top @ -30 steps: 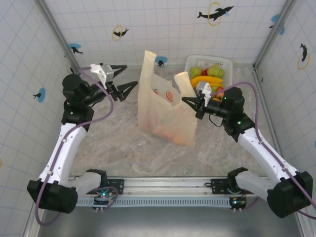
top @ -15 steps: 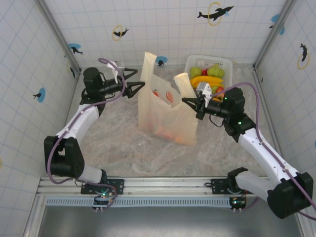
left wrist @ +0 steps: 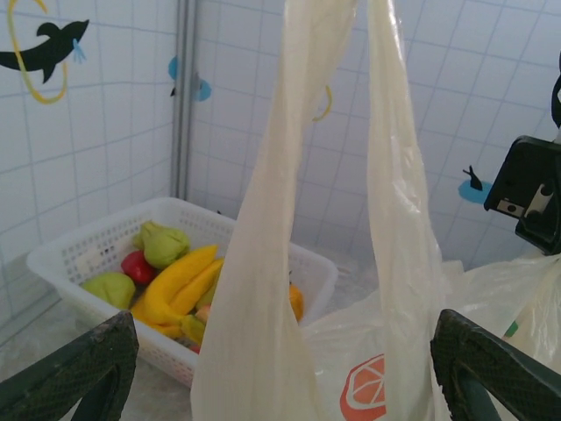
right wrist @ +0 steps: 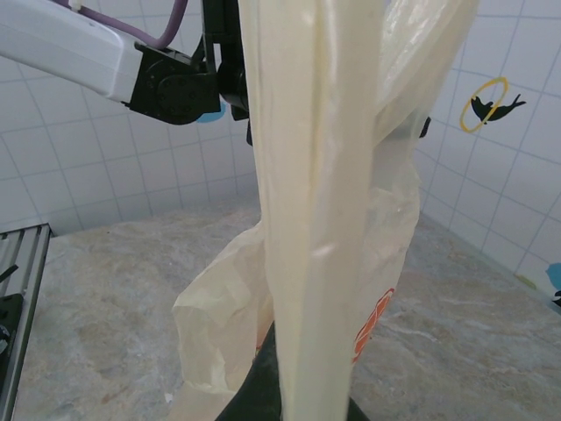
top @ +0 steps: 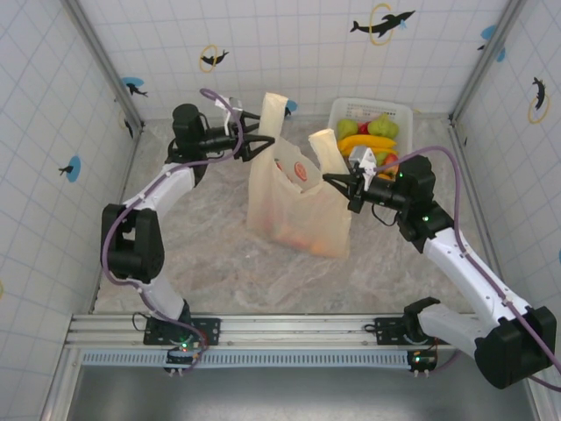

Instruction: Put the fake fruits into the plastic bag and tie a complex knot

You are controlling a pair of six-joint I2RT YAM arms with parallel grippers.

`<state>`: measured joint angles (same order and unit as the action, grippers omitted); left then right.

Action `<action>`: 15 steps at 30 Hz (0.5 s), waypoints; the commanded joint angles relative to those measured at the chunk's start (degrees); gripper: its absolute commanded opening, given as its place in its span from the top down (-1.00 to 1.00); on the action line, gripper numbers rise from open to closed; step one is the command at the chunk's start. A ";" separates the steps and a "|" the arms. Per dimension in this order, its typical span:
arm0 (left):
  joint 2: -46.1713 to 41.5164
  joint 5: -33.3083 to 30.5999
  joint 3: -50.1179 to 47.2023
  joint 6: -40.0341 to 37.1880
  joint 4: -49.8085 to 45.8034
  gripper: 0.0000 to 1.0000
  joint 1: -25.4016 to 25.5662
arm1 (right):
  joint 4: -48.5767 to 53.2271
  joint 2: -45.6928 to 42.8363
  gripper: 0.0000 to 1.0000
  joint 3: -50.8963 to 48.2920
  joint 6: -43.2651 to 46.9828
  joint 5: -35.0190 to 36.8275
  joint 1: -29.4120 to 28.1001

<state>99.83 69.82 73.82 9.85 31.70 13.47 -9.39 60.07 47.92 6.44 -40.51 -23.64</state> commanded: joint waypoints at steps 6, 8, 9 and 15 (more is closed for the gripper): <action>4.54 4.93 5.05 3.37 4.72 -0.38 2.07 | -2.35 -0.48 1.00 0.49 -0.73 -0.72 -0.71; 5.17 5.86 5.62 3.99 5.19 -0.25 2.46 | -2.56 -0.48 1.00 0.48 -0.86 -0.62 -0.68; 5.24 6.18 5.72 4.37 5.64 -0.16 2.69 | -2.55 -0.47 1.00 0.45 -0.81 -0.37 -0.67; 2.83 7.88 3.57 5.52 6.40 0.68 2.75 | -1.12 -0.63 1.00 0.99 -0.83 1.65 -0.53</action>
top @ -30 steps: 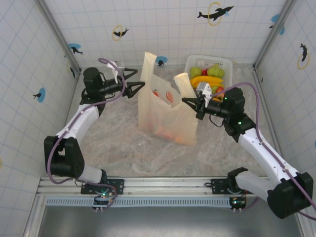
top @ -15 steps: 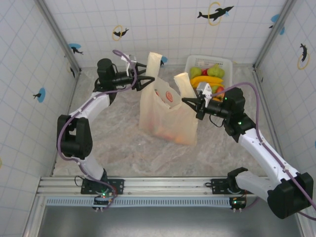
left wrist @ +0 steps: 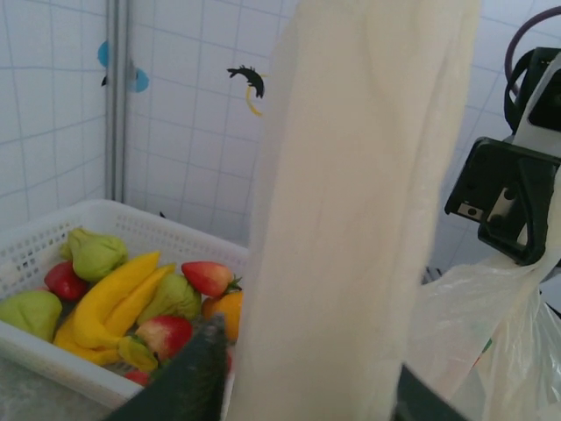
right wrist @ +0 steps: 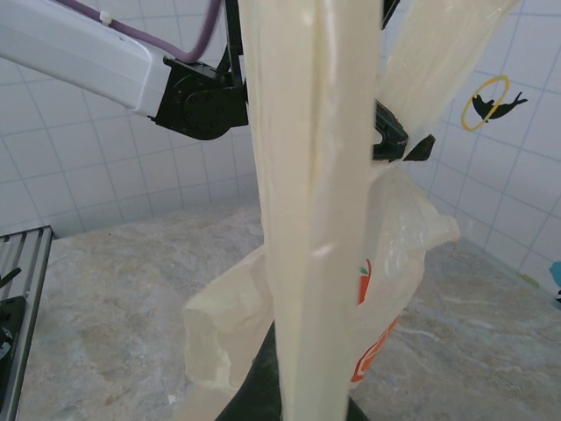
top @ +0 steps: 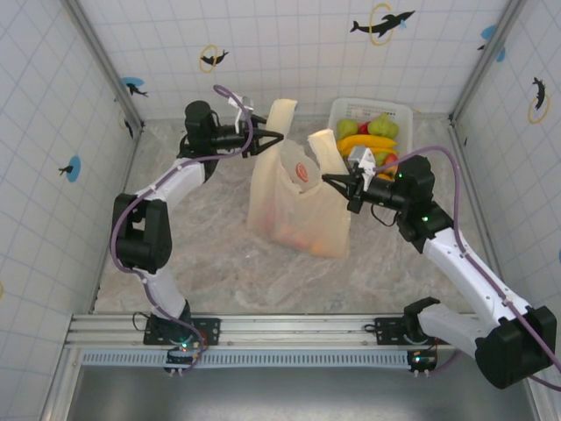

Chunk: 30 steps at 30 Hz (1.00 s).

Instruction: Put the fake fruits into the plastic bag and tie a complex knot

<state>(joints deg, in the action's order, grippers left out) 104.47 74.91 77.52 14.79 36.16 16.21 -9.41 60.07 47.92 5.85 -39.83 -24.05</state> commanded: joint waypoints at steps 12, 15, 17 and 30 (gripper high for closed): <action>-16.49 -3.33 -4.41 -30.58 -38.51 1.00 0.13 | 20.04 0.82 1.00 9.59 14.73 0.18 1.55; -17.79 -6.15 -4.02 -36.15 -46.33 1.00 0.83 | 23.03 1.61 1.00 11.46 17.55 -1.32 1.23; -18.17 -8.46 -3.21 -38.37 -49.27 1.00 2.16 | 25.74 2.39 1.00 12.64 19.73 -0.92 0.49; -18.64 -13.25 -0.27 -43.96 -57.28 1.00 7.28 | 32.95 8.31 1.00 17.02 25.74 3.24 -4.31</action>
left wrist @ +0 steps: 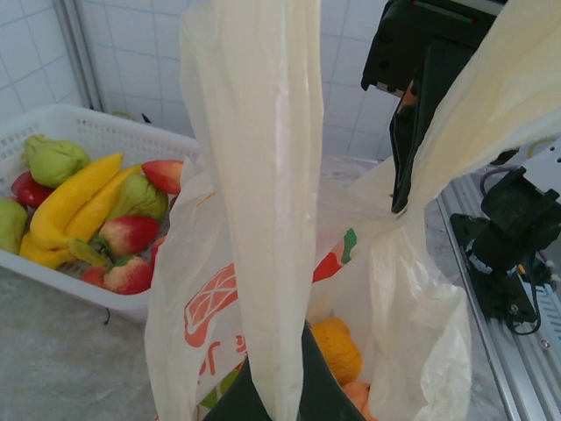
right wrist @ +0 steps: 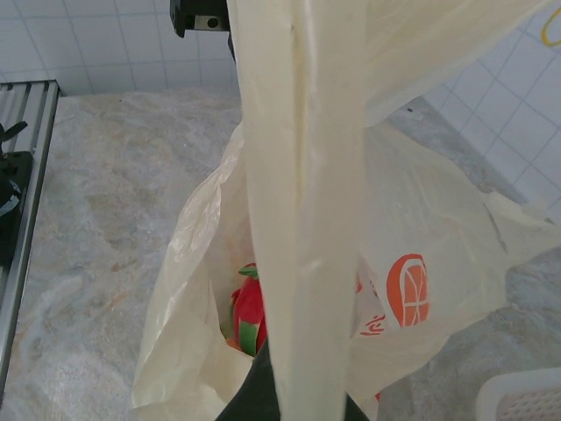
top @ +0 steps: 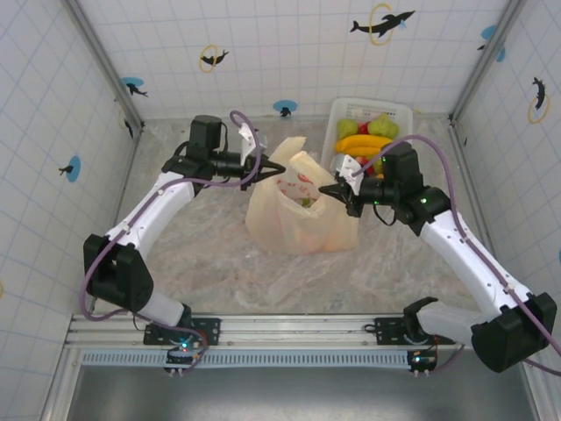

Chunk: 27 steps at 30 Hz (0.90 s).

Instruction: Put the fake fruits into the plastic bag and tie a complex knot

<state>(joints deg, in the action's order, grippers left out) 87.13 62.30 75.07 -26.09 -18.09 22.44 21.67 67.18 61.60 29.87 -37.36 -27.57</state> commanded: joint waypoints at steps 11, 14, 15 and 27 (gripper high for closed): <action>-0.54 -1.47 3.23 -4.06 -4.77 1.00 2.90 | 1.33 3.39 1.00 5.16 1.69 0.80 -1.21; -0.74 -2.81 3.10 -4.48 -5.18 1.00 2.88 | -1.28 2.09 1.00 4.06 -1.03 0.23 -0.13; -1.01 -3.02 2.91 -4.98 -5.46 1.00 2.92 | -3.05 1.35 1.00 3.09 -2.90 -0.21 0.83; -4.02 -3.37 -0.23 -8.83 -5.56 1.00 3.68 | -18.47 -1.33 1.00 -2.90 -16.86 -2.17 6.98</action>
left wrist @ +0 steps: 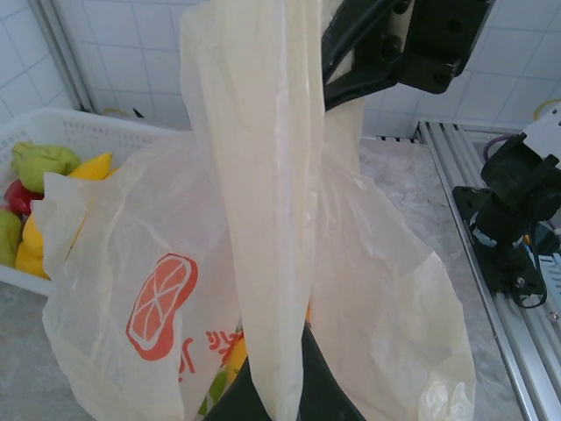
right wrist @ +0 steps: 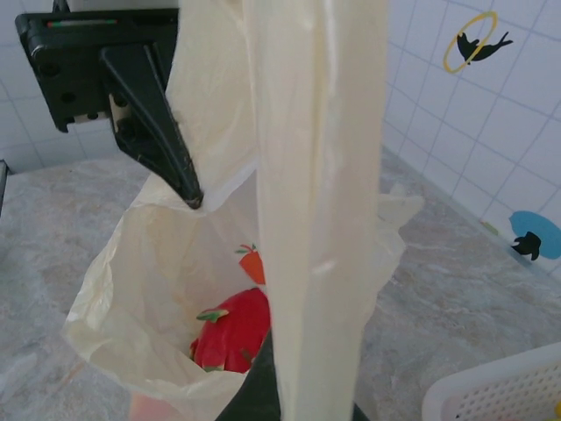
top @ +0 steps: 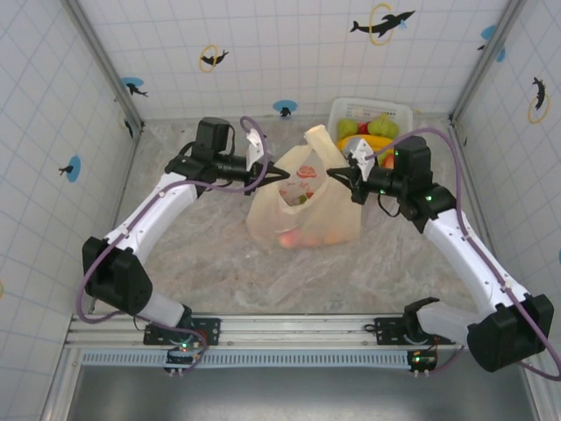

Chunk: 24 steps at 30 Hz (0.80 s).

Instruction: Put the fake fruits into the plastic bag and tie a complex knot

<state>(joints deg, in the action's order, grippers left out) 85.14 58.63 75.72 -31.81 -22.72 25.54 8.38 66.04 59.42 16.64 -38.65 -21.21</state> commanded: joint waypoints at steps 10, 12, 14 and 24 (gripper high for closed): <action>-1.84 1.78 1.49 -5.64 -3.11 1.00 4.78 | 0.73 4.71 1.00 2.82 -0.31 -0.71 -1.60; -0.80 0.94 2.59 -6.63 -4.63 1.00 5.61 | 3.55 5.27 1.00 3.62 1.59 -1.20 -2.20; 0.73 -0.39 4.32 -7.55 -6.82 1.00 6.23 | 5.44 5.59 1.00 4.04 3.45 -1.41 -2.82; 6.37 -3.34 10.36 -10.66 -13.89 1.00 8.04 | 12.26 6.70 0.91 5.74 9.99 -4.71 -3.12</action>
<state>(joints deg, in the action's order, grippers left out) 90.54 55.77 83.96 -39.57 -33.21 33.34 17.21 72.03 62.22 23.55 -41.36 -24.16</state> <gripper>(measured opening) 0.055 0.056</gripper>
